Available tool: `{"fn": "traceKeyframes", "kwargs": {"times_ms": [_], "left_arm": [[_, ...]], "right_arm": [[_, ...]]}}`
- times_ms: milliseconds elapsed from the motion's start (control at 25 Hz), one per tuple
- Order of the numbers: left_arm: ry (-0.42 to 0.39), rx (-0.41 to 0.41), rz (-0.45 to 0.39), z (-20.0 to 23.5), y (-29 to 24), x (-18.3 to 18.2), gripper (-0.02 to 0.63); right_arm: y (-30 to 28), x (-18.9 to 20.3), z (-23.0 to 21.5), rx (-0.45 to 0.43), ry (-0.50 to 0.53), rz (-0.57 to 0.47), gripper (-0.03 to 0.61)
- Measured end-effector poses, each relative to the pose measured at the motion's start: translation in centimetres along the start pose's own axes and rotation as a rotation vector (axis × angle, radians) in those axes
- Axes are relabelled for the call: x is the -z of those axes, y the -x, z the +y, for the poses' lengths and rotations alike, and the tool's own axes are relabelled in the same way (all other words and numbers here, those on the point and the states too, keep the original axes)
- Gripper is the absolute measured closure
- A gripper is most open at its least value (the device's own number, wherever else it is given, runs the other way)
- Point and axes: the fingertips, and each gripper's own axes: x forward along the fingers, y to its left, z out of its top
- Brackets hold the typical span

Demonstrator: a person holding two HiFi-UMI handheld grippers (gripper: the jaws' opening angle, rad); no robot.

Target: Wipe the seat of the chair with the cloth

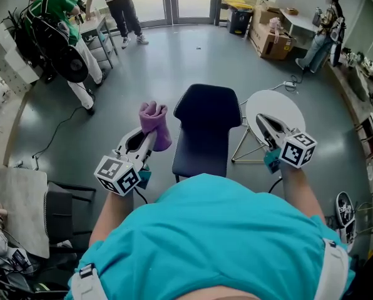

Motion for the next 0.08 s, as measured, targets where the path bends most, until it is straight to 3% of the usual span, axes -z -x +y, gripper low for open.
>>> {"fn": "traceKeyframes", "kwargs": {"times_ms": [80], "left_arm": [[0.004,-0.007,-0.003,0.02,0.06,-0.23,0.563]], "right_arm": [[0.14,-0.16,-0.14,-0.001,0.000,0.002,0.588]]}}
